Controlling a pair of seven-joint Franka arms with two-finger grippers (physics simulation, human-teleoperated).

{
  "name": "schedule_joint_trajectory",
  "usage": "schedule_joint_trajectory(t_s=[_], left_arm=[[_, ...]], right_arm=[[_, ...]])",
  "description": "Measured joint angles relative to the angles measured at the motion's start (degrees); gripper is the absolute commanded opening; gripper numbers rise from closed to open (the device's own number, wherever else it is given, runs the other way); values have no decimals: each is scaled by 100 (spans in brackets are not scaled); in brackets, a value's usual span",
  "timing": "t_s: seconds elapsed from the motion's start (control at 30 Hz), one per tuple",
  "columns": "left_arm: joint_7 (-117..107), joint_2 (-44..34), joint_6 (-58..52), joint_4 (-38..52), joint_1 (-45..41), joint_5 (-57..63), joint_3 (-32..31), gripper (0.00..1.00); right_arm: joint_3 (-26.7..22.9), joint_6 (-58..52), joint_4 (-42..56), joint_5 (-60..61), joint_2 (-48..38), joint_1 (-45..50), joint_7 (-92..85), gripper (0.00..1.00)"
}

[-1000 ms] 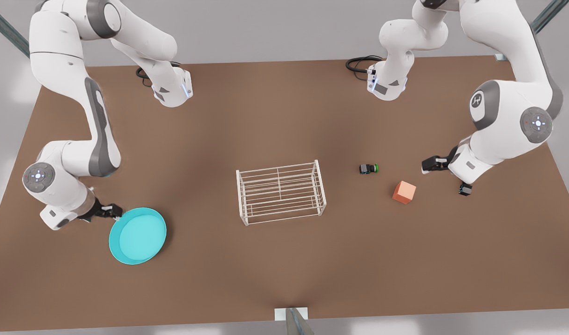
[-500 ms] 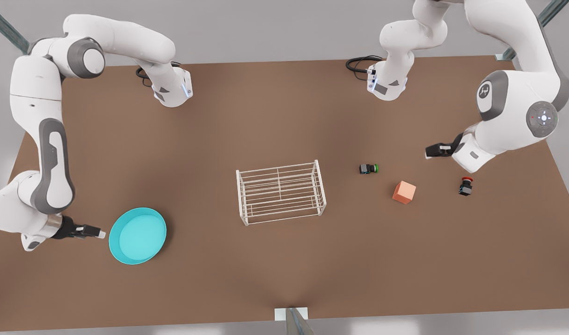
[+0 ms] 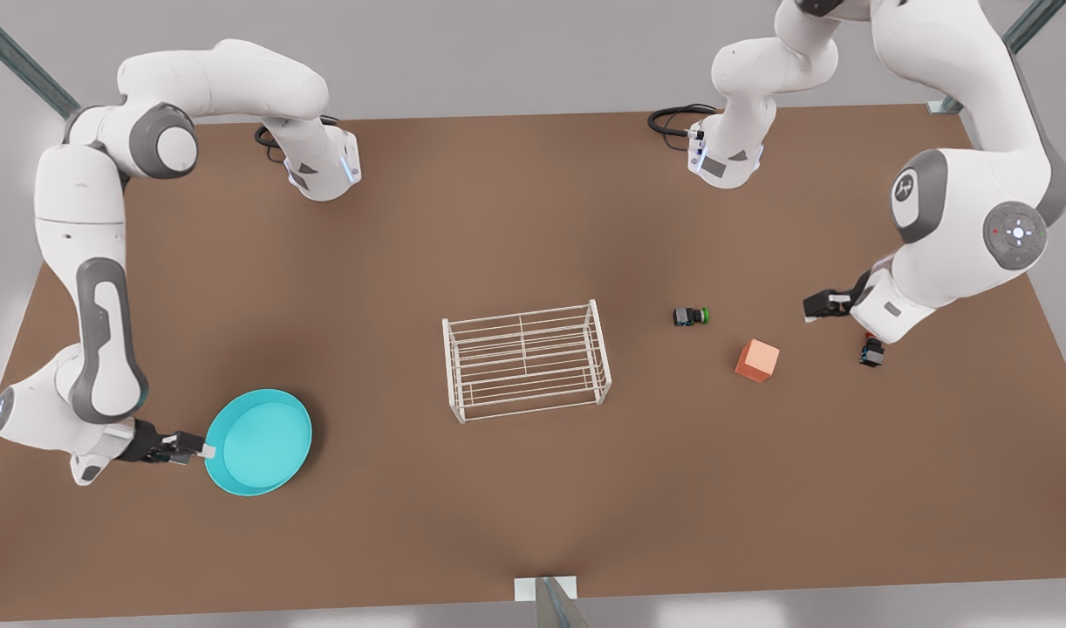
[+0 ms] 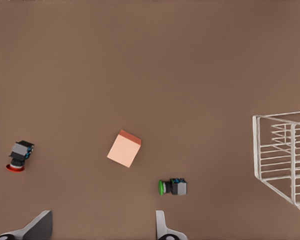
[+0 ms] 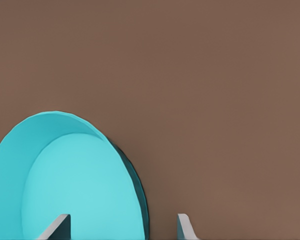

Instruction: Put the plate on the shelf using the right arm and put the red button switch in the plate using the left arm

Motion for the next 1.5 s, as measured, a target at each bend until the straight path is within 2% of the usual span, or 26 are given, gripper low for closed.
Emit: schedule_joint_trajectory(t_s=[0.17,0.3,0.5,0.57,0.8,0.87,0.9,0.93,1.07,1.3,1.5], left_arm=[[-4,13,64,1,-15,15,-1,100],[-7,14,89,1,-15,48,-2,100],[-11,22,108,-4,-20,86,-9,100],[-13,22,110,-7,-21,89,-9,100],[-19,22,114,-8,-28,94,-9,100],[-20,22,114,-8,-28,94,-9,100],[-20,22,115,-8,-28,94,-9,100],[-21,22,115,-8,-28,94,-9,100],[-23,22,116,-18,-28,94,-9,100],[-25,22,116,-26,-28,95,-9,100],[-27,22,118,-26,-28,95,-9,100]], right_arm=[[4,-3,-3,97,-30,223,-232,79],[-424,-36,-11,105,-57,461,-363,80],[-546,-94,-28,124,-113,677,-472,79],[-677,-128,-29,127,-124,806,-474,74],[-1172,-178,-30,120,-25,1175,-463,73],[-1221,-186,-29,126,-18,1222,-442,69],[-1230,-194,-29,131,-17,1232,-432,62],[-1234,-203,-29,134,-16,1237,-421,59],[-1239,-229,-43,149,-19,1317,-367,58],[-1239,-244,-42,131,-16,1323,-301,33],[-1239,-246,-38,122,-11,1329,-267,22]])
